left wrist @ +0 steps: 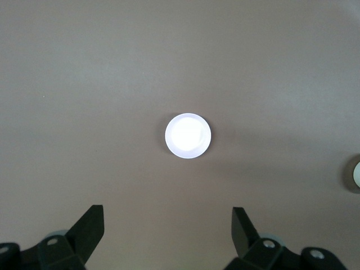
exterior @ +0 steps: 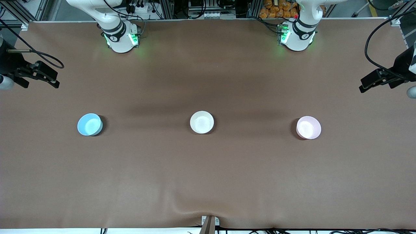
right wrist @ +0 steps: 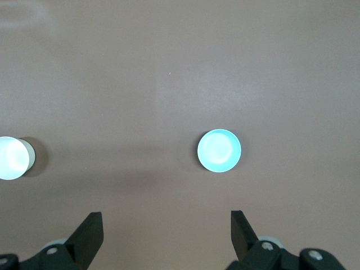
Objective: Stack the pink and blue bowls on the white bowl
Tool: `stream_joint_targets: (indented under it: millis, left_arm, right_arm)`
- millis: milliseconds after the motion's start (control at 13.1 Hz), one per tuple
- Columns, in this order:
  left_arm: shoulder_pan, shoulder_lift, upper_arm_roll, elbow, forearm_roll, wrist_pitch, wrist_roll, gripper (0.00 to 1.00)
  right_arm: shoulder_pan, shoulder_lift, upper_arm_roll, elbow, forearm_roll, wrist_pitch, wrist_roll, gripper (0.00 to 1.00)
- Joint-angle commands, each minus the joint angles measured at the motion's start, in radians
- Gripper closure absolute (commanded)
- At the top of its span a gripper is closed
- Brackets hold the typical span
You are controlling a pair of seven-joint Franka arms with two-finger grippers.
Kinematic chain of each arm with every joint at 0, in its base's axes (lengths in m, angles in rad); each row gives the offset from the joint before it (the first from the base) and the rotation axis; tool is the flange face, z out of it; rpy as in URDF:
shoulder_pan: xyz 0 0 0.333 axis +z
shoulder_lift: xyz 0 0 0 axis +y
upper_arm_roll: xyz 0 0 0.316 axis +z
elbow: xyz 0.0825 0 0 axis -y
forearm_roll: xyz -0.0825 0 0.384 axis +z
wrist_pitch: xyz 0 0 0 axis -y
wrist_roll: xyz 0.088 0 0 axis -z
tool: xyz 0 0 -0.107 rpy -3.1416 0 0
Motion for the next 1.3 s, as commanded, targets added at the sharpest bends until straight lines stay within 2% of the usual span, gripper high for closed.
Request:
stream_joint_targets:
  millis: [0,458,839,1221]
  left_arm:
    - [-0.009,-0.014,0.010,-0.002,-0.007,-0.016,0.034,0.00]
    - [-0.001,-0.021,0.011,-0.010,-0.016,-0.083,0.039,0.00]
    - [0.002,-0.022,0.011,-0.034,-0.018,-0.079,0.059,0.00]
    - [0.012,-0.039,0.013,-0.103,-0.016,-0.050,0.061,0.00]
  right_arm:
    - [-0.001,0.009,0.005,0.020,-0.016,-0.014,-0.008,0.00]
    - [-0.002,0.009,0.005,0.020,-0.016,-0.012,-0.008,0.00]
    - [-0.002,0.009,0.005,0.020,-0.016,-0.012,-0.008,0.00]
    - [-0.002,0.009,0.005,0.020,-0.016,-0.012,-0.007,0.00]
